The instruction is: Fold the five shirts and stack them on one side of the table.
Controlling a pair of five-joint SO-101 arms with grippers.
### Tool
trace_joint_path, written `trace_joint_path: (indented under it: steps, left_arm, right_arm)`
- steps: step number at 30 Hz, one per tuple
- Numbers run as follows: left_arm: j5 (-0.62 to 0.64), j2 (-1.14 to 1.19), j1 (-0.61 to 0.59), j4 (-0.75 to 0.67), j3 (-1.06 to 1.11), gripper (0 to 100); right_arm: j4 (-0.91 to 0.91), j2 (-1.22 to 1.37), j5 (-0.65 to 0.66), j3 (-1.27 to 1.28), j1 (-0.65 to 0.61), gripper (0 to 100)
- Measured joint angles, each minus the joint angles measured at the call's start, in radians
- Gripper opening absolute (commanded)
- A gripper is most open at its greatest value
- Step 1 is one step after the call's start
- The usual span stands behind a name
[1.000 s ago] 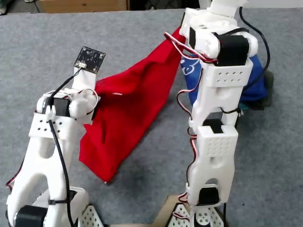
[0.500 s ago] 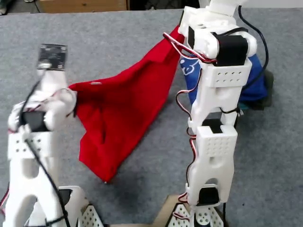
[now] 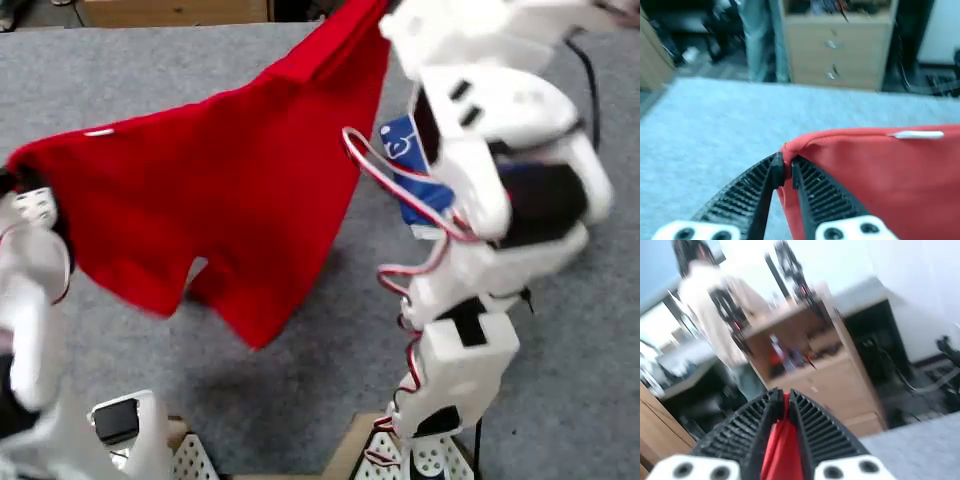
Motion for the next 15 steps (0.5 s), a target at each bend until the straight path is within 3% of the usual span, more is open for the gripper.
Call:
trace_joint_path:
  steps: [6,15]
  left_arm:
    - [0.000,-0.123,-0.037,0.006,-0.032,3]
    - [0.000,-0.275,-0.038,0.054,0.031,3]
  right_arm:
    - [-0.049,-0.150,-0.086,0.000,0.000,1.5]
    - [-0.091,-0.242,-0.084,0.014,-0.077,1.5]
